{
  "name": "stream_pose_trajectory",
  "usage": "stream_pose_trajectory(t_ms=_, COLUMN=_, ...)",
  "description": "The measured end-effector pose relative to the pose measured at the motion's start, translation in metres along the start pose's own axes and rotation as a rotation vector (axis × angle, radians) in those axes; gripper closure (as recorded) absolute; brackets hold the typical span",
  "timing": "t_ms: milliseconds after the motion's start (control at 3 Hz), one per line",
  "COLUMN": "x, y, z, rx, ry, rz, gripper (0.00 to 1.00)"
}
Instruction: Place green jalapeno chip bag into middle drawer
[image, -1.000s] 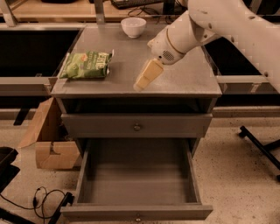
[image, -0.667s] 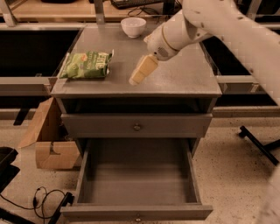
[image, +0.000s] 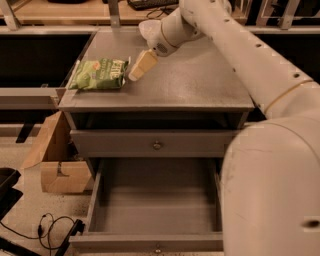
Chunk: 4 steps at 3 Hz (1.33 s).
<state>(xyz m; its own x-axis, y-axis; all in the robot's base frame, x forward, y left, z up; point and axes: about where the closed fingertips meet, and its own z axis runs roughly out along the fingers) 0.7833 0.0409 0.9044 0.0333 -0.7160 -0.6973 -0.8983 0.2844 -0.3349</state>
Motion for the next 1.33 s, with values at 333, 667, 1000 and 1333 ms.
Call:
stream_pose_trajectory(t_ms=333, x=-0.011, y=-0.012, z=0.045, rx=-0.024, ry=-0.012, rz=0.017, gripper=0.00)
stream_pose_trajectory(t_ms=667, x=-0.027, y=0.000, z=0.078, rx=-0.078, ry=0.010, rz=0.051, gripper=0.00)
stream_pose_trajectory(t_ms=1000, x=-0.045, y=0.025, z=0.100, rx=-0.163, ry=0.048, rz=0.088, gripper=0.00)
stream_pose_trajectory(t_ms=1333, x=-0.055, y=0.044, z=0.119, rx=-0.225, ry=0.097, rz=0.105, gripper=0.18)
